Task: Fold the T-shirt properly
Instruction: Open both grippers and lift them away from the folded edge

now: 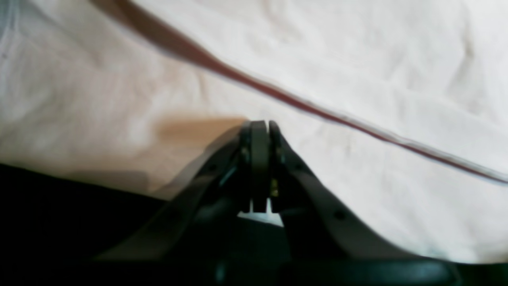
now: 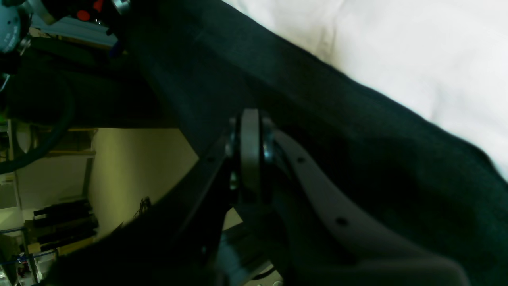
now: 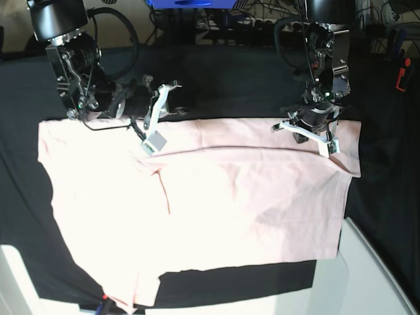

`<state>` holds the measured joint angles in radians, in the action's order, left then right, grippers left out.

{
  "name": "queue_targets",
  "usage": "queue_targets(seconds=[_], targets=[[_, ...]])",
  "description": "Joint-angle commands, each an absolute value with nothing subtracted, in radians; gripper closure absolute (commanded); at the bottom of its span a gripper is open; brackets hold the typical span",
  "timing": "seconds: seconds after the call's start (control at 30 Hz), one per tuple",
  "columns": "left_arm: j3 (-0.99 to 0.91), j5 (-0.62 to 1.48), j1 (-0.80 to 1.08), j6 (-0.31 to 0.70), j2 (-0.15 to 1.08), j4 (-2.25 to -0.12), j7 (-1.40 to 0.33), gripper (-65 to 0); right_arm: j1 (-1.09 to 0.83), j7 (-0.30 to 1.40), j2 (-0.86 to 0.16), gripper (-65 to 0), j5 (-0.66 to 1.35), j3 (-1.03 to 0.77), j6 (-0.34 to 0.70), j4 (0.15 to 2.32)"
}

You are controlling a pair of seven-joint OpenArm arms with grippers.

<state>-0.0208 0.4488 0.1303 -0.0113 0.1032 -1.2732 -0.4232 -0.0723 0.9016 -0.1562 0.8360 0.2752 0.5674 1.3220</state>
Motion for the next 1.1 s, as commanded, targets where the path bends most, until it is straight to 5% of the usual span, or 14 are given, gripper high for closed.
queue_targets(seconds=[0.0, 1.07], targets=[[-0.024, 0.453, 0.117, -0.007, 0.107, -1.280, -0.401, 0.0, -0.059, 0.885, -0.159, -0.3, 0.860, 0.271, 0.576, 1.343], [-0.025, 0.453, -0.174, -0.007, 0.082, -1.047, -0.398, 0.0, -0.065, 0.885, -0.162, -0.4, 0.857, 0.271, 0.576, 1.339]])
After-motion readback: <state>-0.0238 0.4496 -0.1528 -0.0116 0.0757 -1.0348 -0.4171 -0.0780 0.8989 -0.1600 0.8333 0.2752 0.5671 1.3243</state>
